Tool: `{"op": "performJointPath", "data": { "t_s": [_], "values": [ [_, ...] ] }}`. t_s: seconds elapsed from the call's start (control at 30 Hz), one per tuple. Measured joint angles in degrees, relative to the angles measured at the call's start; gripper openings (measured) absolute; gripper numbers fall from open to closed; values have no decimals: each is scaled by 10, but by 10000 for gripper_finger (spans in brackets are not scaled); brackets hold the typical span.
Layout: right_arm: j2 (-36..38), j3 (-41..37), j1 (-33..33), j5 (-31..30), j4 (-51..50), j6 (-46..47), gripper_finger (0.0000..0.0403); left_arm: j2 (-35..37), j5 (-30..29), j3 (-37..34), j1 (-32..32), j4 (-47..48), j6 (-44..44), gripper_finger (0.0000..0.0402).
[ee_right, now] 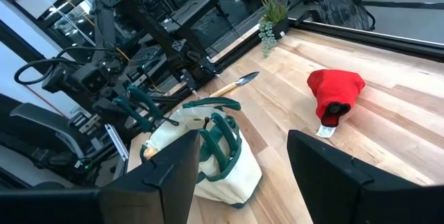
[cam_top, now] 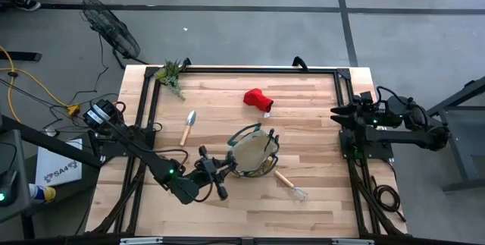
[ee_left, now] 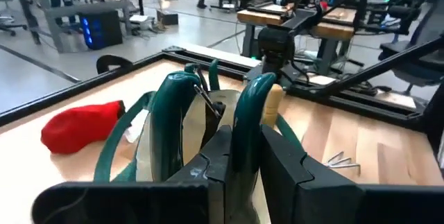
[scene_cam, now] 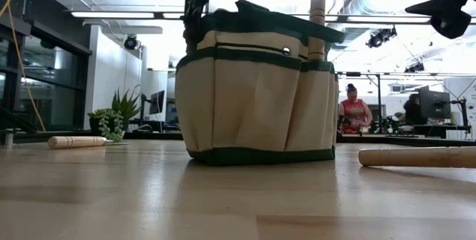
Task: Pick & Place Garden tools in Gardening bag
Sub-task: Put the green shear scissors into the white gardening bag
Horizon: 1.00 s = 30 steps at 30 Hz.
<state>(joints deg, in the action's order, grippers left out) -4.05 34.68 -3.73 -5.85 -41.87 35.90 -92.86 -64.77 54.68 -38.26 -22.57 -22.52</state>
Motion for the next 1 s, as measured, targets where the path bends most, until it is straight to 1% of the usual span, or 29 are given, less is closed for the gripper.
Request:
{"op": "performJointPath", "data": {
  "t_s": [0.07, 0.2, 0.3, 0.43, 0.63, 0.83, 1.0],
  "values": [
    [0, 0, 0, 0, -1, 1, 210, 0, -11, 0, -6, -1, -2, 43],
    [0, 0, 0, -1, -2, 2, 210, 1, -74, 0, -22, -1, 23, 43],
    [0, 0, 0, -2, -6, 2, 210, 2, -90, 0, -38, 0, 41, 43],
    [0, 0, 0, -2, -16, 2, 210, 1, -102, 0, -55, 2, 40, 43],
    [0, 0, 0, -2, -16, 0, 210, -1, -103, 0, -44, 20, 26, 43],
    [0, 0, 0, -2, -16, -1, 210, -7, -77, -1, -28, 21, 22, 43],
    [0, 0, 0, -2, -16, -2, 210, -12, -71, -1, -18, 24, 23, 43]
  ]
}}
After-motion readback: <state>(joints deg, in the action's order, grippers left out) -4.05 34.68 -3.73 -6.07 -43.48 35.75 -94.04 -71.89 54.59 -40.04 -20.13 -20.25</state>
